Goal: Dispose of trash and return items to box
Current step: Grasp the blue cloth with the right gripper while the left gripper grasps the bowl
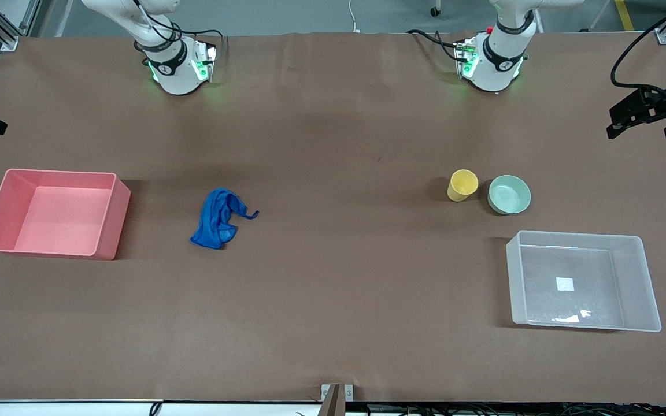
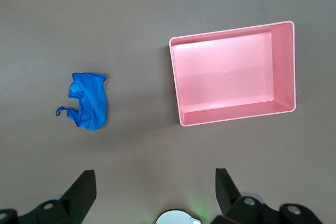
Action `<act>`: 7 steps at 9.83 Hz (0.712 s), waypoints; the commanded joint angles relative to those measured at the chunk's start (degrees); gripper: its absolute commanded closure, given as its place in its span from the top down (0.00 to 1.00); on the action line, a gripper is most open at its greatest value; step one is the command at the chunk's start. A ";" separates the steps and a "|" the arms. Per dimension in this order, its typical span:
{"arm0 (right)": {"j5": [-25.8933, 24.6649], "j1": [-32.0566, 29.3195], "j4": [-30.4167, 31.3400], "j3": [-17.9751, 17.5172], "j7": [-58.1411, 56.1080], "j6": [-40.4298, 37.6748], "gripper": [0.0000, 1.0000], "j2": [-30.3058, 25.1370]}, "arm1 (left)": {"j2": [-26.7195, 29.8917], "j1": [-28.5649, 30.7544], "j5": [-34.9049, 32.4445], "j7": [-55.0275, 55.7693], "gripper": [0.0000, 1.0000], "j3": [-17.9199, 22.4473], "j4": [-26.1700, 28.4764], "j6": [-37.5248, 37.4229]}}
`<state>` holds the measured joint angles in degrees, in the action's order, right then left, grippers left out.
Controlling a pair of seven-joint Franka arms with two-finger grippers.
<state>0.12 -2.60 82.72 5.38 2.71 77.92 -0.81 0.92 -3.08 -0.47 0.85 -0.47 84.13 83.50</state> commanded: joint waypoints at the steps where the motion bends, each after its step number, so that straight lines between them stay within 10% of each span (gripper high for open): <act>1: -0.47 -0.03 -0.37 -0.02 -0.51 -0.40 1.00 0.02 | -0.56 0.88 0.21 -0.06 1.00 -0.67 1.12 0.17; 7: -0.38 -0.03 -0.37 -0.02 -0.51 -0.48 1.00 0.02 | 1.00 0.97 0.91 -0.59 0.99 -0.58 6.27 2.00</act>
<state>0.11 -2.60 82.72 5.38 2.71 77.90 -0.81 0.79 -2.94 -0.38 0.86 -0.51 85.31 83.63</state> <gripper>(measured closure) 0.000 0.009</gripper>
